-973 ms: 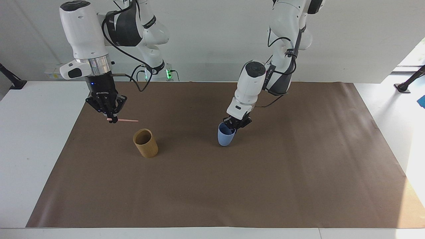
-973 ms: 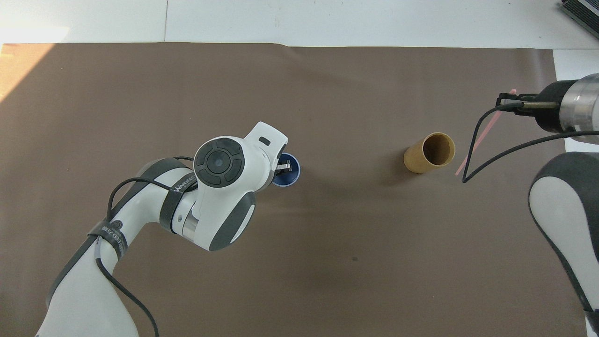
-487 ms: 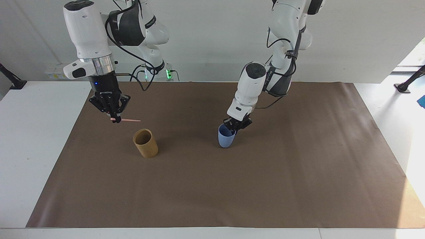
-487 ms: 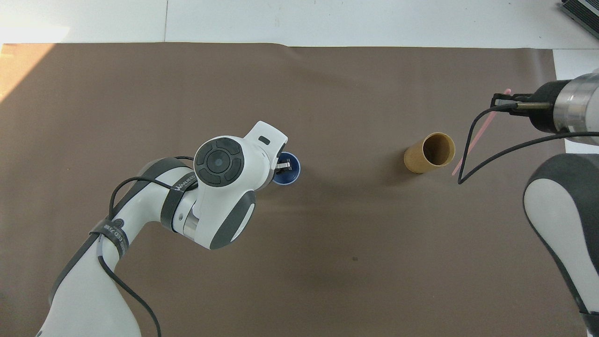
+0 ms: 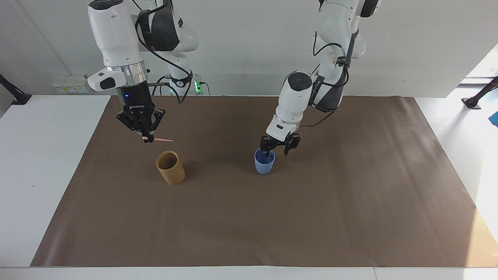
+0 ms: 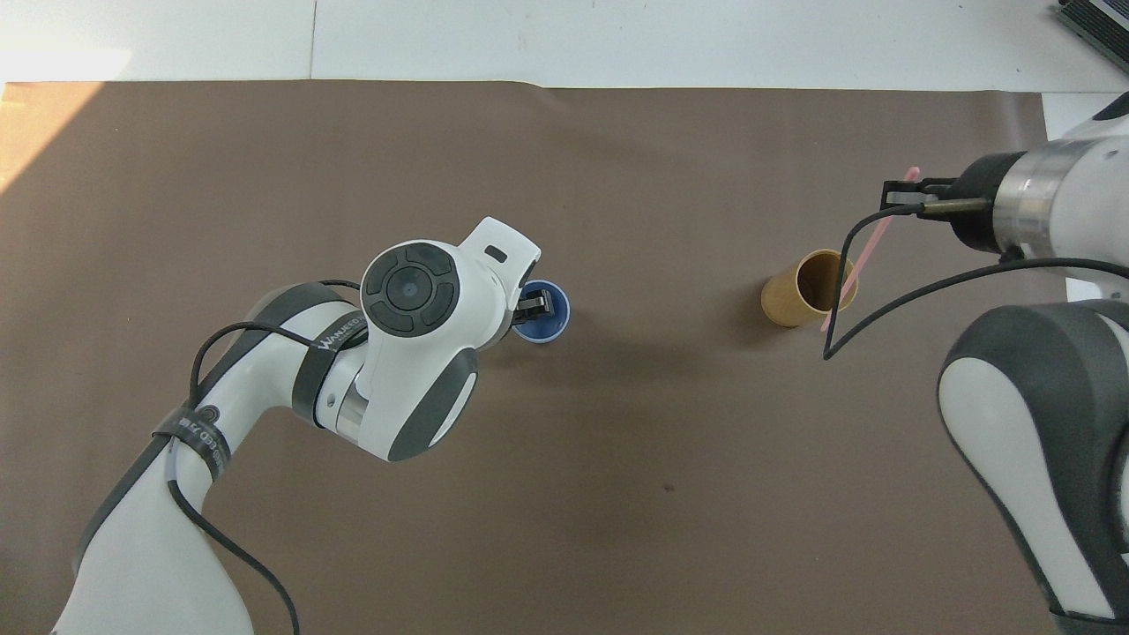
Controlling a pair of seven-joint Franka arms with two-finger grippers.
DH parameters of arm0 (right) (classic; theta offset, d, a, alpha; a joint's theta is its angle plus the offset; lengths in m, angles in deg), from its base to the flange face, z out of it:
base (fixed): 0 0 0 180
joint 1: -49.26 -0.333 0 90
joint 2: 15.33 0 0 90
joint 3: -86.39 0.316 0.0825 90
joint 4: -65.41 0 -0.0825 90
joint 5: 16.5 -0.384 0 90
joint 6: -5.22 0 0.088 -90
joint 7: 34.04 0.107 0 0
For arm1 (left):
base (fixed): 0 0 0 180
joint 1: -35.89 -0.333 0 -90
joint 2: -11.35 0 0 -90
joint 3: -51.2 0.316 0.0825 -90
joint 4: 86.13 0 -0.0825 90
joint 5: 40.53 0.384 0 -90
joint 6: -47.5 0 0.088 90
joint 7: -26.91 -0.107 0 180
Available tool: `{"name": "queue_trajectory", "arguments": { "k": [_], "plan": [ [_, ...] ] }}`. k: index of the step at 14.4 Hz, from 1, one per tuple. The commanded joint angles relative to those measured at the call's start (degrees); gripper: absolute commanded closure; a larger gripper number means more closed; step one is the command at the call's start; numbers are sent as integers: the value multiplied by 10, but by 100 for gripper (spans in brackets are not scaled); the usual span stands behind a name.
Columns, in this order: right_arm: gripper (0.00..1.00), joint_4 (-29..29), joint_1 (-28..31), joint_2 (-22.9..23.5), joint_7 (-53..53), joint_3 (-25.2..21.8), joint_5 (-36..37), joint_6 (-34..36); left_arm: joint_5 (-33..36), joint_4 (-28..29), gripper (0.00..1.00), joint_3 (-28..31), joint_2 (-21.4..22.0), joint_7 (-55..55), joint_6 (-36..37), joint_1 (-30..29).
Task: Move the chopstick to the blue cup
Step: 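Lift the pink stick with the right gripper while the left gripper withdraws, then carry the stick over the blue cup while the left gripper withdraws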
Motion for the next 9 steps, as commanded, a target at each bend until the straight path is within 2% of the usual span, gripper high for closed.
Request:
{"name": "queue_trajectory", "arguments": {
  "k": [1, 5, 9],
  "plan": [
    [100, 12, -53, 23, 77, 3, 11, -17, 13, -19, 0, 2, 33, -14, 57, -29],
    [100, 9, -134, 46, 185, 3, 24, -94, 6, -19, 0, 2, 113, -164, 166, -115],
    [100, 10, -186, 68, 239, 3, 79, -173, -1, -21, 0, 4, 169, -302, 246, -190]
  ]
}}
